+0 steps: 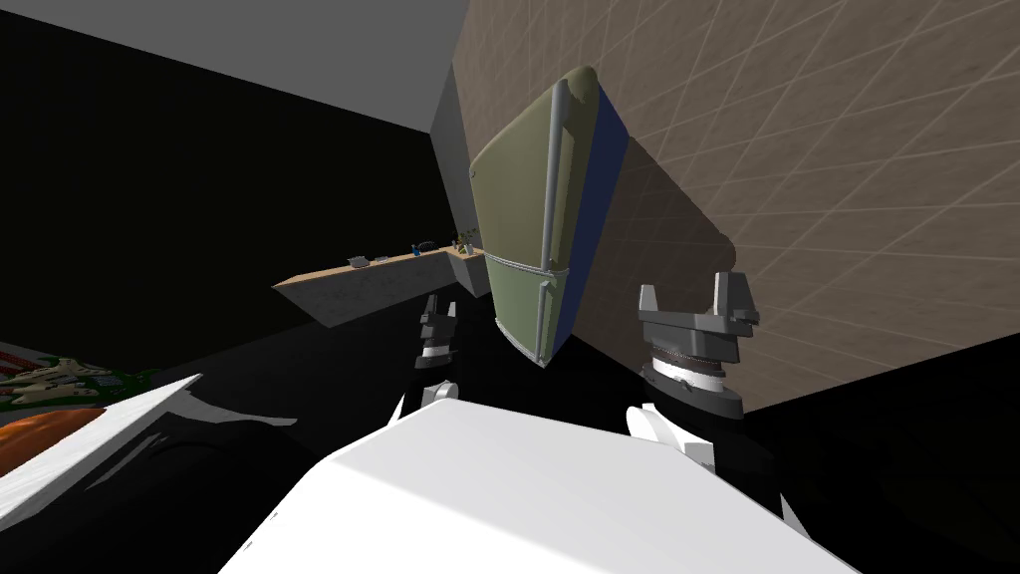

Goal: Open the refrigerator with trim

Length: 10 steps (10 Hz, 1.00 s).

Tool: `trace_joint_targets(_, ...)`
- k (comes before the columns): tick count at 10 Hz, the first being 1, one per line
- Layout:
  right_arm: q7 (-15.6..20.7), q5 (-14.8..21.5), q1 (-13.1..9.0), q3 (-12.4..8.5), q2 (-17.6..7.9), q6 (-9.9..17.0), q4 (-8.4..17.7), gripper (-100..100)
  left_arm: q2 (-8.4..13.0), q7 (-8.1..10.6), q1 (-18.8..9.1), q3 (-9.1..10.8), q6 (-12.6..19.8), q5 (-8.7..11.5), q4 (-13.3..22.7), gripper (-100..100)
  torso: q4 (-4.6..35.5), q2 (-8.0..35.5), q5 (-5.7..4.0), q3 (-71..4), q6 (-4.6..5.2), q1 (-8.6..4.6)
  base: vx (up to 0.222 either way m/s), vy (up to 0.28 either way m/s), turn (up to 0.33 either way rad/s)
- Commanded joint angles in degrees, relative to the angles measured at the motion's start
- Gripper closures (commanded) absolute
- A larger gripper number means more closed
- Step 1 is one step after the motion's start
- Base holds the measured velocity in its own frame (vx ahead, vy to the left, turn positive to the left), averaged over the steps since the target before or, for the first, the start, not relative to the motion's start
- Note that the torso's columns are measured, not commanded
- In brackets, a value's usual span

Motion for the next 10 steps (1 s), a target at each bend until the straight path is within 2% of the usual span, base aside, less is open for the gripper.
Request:
trace_joint_targets(1,0.0,0.0,0.0,0.0,0.0,0.0,0.0,0,0.0,0.0,0.0,0.0,0.0,0.0,0.0,0,2.3,2.3,0.0,-4.7,0.0,0.0,0.0,0.0,0.0)
trace_joint_targets(9,0.0,0.0,0.0,0.0,0.0,0.0,0.0,0,0.0,0.0,0.0,0.0,0.0,0.0,0.0,0,35.4,35.4,0.0,-70.7,0.0,0.0,0.0,0.0,0.0)
trace_joint_targets(10,0.0,0.0,0.0,0.0,0.0,0.0,0.0,0,1.7,0.15,-0.5,0.44,0.7,0.1,0.0,-100,39.6,39.6,0.0,-79.2,0.0,0.0,0.019,-0.024,-0.009)
